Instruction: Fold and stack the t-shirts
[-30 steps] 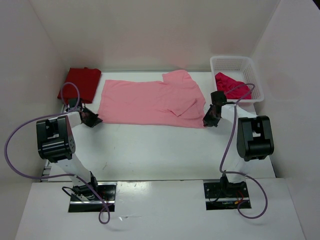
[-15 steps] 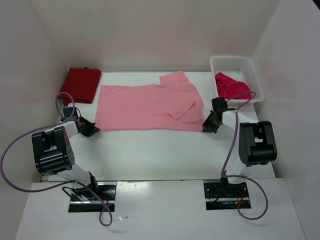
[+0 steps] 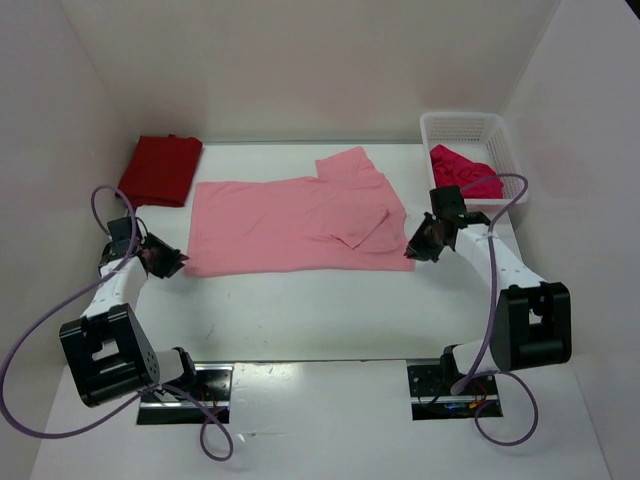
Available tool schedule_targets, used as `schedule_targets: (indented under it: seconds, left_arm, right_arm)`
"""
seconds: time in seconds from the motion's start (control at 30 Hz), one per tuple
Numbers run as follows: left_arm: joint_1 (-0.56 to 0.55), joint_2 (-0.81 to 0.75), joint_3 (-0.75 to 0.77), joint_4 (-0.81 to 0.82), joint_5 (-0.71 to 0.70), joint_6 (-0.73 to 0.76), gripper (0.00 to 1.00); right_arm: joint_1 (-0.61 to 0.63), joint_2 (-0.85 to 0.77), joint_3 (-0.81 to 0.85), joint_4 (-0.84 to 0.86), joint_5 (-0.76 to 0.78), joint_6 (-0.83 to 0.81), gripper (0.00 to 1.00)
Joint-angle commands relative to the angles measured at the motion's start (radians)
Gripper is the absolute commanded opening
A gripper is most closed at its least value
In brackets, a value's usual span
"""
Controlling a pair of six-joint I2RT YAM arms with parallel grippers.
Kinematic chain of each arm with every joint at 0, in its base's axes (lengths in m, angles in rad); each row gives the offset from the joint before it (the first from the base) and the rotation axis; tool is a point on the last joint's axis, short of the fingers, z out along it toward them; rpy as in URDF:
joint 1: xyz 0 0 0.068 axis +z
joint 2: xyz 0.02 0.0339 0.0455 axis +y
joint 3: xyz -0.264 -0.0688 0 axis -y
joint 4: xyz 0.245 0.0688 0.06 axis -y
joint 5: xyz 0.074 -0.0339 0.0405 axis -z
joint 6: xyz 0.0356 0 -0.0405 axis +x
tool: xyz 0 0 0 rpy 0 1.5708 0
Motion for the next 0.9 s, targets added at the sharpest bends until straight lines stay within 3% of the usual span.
schedule_targets:
  seconds: [0.0, 0.07, 0.23, 0.3, 0.33, 0.4, 0.63, 0.73, 0.8, 0.87]
  left_arm:
    - [-0.014, -0.008, 0.038, 0.03, 0.056, 0.022, 0.33]
    - [-0.05, 0.004, 0.066, 0.045, 0.085, 0.039, 0.32]
    - [-0.259, 0.099, 0.165, 0.099, 0.076, 0.062, 0.29]
    - [-0.366, 0.144, 0.188, 0.122, 0.066, 0.045, 0.29]
    - [-0.395, 0.159, 0.197, 0.133, 0.066, 0.035, 0.29]
    - [-0.47, 0.193, 0.208, 0.163, 0.066, -0.004, 0.29]
    - [-0.627, 0.211, 0.128, 0.222, 0.037, -0.077, 0.29]
    - [-0.649, 0.231, 0.139, 0.231, 0.037, -0.087, 0.29]
    - [-0.66, 0.24, 0.151, 0.231, 0.028, -0.087, 0.29]
    - [-0.669, 0.25, 0.151, 0.231, 0.014, -0.087, 0.29]
  right_arm:
    - [0.042, 0.034, 0.115, 0.026, -0.039, -0.056, 0.12]
    - [0.085, 0.115, 0.171, 0.066, -0.065, -0.066, 0.0]
    - [0.156, 0.284, 0.279, 0.198, -0.119, -0.078, 0.0]
    - [0.186, 0.339, 0.288, 0.231, -0.131, -0.069, 0.16]
    - [0.186, 0.353, 0.299, 0.242, -0.131, -0.069, 0.32]
    - [0.197, 0.385, 0.299, 0.265, -0.14, -0.058, 0.39]
    - [0.238, 0.442, 0.299, 0.297, -0.151, -0.029, 0.39]
    - [0.239, 0.482, 0.299, 0.307, -0.174, -0.029, 0.35]
    - [0.239, 0.496, 0.31, 0.307, -0.183, -0.029, 0.27]
    - [0.239, 0.505, 0.321, 0.307, -0.183, -0.029, 0.27]
